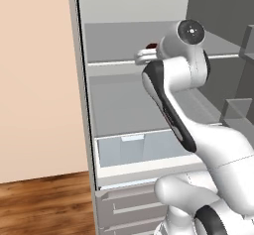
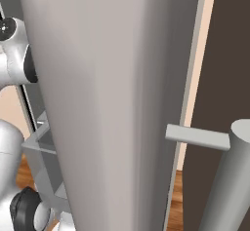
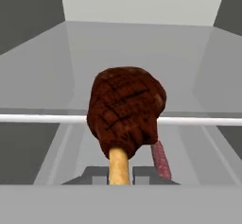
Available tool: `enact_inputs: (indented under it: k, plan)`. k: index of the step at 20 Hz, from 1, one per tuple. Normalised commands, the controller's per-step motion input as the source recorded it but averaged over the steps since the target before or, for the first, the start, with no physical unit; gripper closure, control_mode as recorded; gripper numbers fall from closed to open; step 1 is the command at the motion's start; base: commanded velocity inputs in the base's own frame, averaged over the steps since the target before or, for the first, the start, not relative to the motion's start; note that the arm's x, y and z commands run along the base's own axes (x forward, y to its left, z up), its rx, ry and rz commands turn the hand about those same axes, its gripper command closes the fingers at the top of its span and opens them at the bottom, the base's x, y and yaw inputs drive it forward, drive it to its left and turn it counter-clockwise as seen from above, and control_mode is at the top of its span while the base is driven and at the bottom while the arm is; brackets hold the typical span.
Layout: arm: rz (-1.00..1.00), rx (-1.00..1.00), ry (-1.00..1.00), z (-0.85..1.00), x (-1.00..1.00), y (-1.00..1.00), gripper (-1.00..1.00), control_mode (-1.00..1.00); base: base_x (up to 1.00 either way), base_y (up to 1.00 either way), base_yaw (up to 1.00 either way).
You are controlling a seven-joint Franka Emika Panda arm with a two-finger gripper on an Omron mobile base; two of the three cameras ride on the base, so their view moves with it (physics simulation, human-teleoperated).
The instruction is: Move the salami and steak from the top shelf to the second highest shelf to make space. Then, place the pitcher from the counter on the cleared top shelf.
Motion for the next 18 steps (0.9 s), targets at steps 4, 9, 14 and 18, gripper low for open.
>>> enact_inputs:
  k: [4, 9, 14, 18]
  plan:
    - [0.00, 0.00, 0.08, 0.01, -1.00, 0.00, 1.00, -1.00, 0.00, 0.00, 0.00]
    - [0.00, 0.00, 0.11, -0.22, -1.00, 0.00, 1.00, -1.00, 0.00, 0.00, 0.00]
    - [0.00, -0.05, 0.23, -0.86, -0.70, 0.00, 1.00, -1.00, 0.00, 0.00, 0.00]
    - [0.00, -0.02, 0.13, -1.00, -0.11, -0.06, 1.00, -1.00, 0.00, 0.00, 0.00]
